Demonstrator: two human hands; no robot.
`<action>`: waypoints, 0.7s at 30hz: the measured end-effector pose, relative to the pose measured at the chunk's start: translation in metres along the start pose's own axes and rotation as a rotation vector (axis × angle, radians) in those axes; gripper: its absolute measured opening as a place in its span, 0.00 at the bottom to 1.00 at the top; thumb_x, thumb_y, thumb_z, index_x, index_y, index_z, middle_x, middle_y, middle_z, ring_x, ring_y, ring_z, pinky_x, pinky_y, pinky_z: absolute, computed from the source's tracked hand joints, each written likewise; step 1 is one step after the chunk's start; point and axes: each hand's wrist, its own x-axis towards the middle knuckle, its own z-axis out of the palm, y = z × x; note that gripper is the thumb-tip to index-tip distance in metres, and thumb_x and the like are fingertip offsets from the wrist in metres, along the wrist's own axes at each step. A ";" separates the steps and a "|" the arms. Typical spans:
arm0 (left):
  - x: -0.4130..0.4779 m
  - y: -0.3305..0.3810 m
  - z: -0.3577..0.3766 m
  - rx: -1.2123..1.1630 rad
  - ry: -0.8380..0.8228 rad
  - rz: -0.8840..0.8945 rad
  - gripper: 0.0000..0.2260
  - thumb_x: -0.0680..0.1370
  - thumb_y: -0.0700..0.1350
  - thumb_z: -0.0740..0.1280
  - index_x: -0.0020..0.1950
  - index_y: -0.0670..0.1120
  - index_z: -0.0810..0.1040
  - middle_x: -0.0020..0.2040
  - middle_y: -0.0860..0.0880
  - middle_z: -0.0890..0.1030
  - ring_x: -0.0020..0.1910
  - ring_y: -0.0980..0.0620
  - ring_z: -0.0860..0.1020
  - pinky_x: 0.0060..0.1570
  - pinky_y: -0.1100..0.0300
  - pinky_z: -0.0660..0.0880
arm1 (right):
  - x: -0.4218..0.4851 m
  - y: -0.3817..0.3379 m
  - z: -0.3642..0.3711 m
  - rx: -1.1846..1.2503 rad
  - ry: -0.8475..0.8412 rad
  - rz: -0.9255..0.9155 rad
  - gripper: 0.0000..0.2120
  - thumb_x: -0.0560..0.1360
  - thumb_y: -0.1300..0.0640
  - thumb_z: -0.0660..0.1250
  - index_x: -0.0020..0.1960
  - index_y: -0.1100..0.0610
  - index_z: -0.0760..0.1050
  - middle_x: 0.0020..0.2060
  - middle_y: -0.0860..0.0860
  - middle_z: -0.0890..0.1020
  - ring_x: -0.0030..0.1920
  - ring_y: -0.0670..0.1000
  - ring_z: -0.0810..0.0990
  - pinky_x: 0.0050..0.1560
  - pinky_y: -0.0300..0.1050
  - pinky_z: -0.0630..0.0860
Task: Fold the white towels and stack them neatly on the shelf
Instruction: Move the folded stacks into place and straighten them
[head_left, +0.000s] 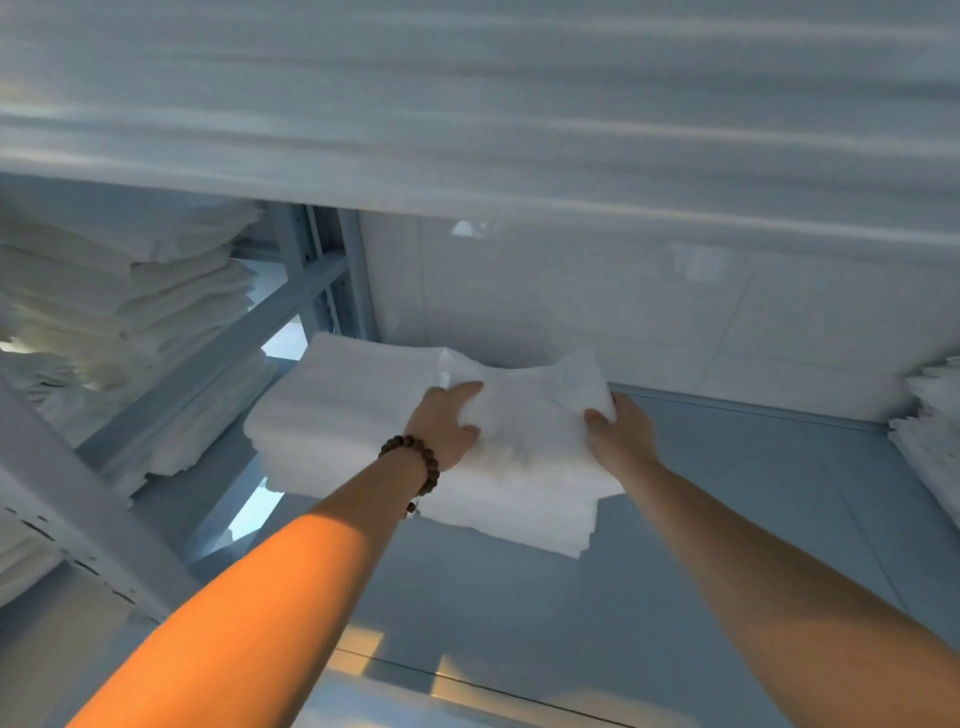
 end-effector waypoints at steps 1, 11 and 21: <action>-0.007 -0.003 0.007 -0.022 0.001 -0.021 0.26 0.75 0.42 0.66 0.72 0.57 0.66 0.66 0.45 0.67 0.58 0.45 0.73 0.52 0.61 0.71 | -0.005 0.008 -0.001 -0.002 -0.006 0.011 0.18 0.77 0.57 0.62 0.65 0.62 0.70 0.61 0.61 0.76 0.61 0.60 0.74 0.58 0.47 0.69; -0.051 -0.026 0.052 -0.190 -0.018 -0.173 0.37 0.71 0.54 0.71 0.74 0.62 0.54 0.63 0.49 0.60 0.54 0.50 0.70 0.54 0.63 0.66 | -0.031 0.064 -0.010 0.007 -0.070 0.177 0.22 0.76 0.55 0.64 0.68 0.57 0.65 0.59 0.59 0.77 0.57 0.61 0.76 0.52 0.47 0.69; -0.033 -0.053 0.053 -0.839 -0.156 -0.696 0.47 0.58 0.64 0.78 0.69 0.42 0.67 0.57 0.45 0.80 0.53 0.42 0.80 0.56 0.46 0.77 | -0.018 0.057 -0.010 0.233 -0.184 0.379 0.20 0.72 0.54 0.64 0.62 0.58 0.68 0.51 0.57 0.76 0.49 0.60 0.77 0.49 0.51 0.76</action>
